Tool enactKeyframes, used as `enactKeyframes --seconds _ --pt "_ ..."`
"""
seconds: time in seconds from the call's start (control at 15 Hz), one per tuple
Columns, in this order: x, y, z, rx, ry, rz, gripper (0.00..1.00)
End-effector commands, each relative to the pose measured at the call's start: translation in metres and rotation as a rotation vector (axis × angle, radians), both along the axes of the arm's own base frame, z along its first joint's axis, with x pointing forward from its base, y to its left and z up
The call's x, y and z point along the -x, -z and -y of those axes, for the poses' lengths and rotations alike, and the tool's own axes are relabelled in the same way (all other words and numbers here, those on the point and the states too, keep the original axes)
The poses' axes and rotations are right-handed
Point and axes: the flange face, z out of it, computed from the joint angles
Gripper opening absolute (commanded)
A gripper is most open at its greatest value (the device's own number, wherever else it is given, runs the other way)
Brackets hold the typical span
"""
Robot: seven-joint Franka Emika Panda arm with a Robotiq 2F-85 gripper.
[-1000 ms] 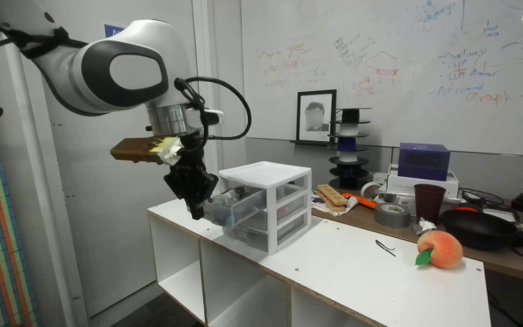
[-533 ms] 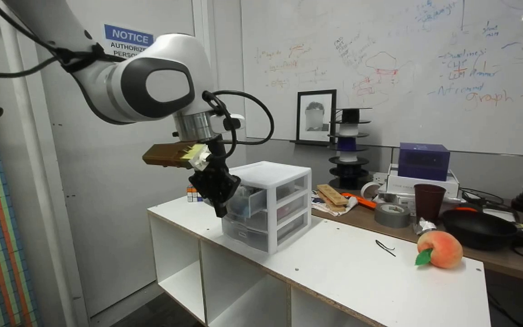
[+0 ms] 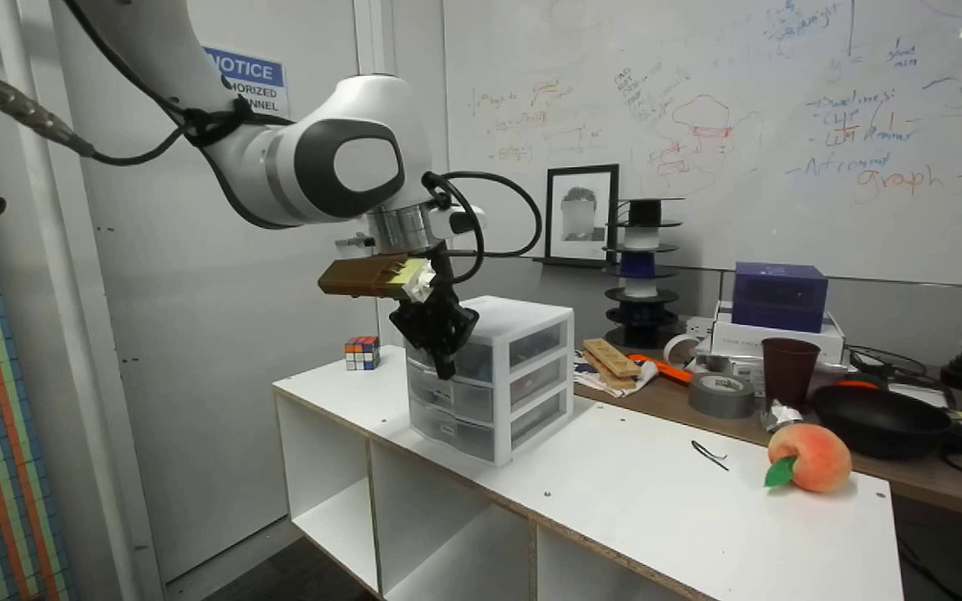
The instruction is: Put the white object and plastic bag on the table in the open drawer and then close the drawer
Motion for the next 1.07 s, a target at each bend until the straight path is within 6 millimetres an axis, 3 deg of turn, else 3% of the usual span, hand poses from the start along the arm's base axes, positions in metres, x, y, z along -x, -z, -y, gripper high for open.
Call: enactKeyframes --seconds 0.0,0.27,0.53,0.73,1.0 --pt "-0.021 -0.016 -0.010 -0.002 -0.007 0.029 0.05" --pt "-0.011 -0.020 -0.014 -0.003 -0.019 -0.048 0.06" --pt "0.036 -0.045 -0.024 0.032 0.050 -0.253 0.05" --pt "0.073 -0.089 -0.039 0.036 0.025 -0.319 0.06" --pt "0.116 -0.164 -0.042 0.073 0.013 -0.230 0.06"
